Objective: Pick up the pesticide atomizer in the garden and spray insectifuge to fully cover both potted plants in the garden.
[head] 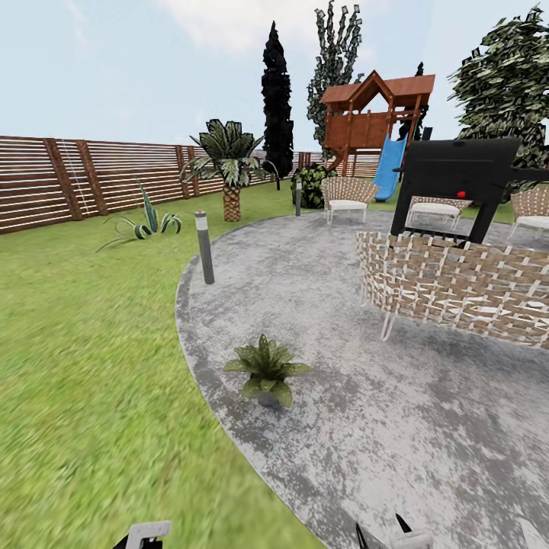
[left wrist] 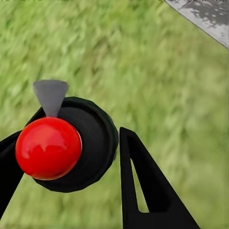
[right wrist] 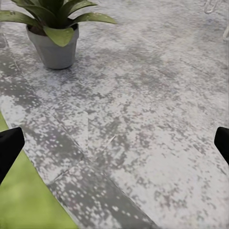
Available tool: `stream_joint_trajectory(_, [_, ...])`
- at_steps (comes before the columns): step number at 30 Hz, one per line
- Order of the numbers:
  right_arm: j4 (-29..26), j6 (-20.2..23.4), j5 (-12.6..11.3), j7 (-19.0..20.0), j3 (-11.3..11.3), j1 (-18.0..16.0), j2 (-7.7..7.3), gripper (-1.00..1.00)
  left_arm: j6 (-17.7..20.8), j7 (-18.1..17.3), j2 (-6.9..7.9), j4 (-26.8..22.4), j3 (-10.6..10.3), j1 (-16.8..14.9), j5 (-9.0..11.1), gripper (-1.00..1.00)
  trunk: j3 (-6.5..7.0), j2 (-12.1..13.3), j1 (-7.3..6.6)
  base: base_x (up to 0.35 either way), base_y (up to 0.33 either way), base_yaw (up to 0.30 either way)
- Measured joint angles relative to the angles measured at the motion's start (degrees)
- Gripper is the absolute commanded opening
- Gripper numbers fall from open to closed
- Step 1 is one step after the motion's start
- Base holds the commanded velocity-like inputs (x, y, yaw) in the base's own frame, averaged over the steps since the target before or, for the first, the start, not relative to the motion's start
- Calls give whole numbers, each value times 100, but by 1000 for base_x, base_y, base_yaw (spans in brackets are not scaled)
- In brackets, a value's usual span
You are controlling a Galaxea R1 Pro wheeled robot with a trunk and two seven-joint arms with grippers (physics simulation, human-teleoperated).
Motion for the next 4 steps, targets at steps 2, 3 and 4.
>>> stream_joint_trajectory(2, [0, -1, -1, 0, 4, 0, 1, 100, -2, 1, 8, 0, 2, 5, -5, -100, 0, 0, 0, 0, 0, 0])
stream_joint_trajectory(3, [0, 0, 0, 0, 3, 0, 1, 100, -1, 1, 11, 0, 1, 6, -6, -100, 0, 0, 0, 0, 0, 0])
stream_joint_trajectory(4, [0, -1, 1, 0, 4, 0, 1, 100, -2, 2, 16, 0, 1, 6, -9, -100, 0, 0, 0, 0, 0, 0])
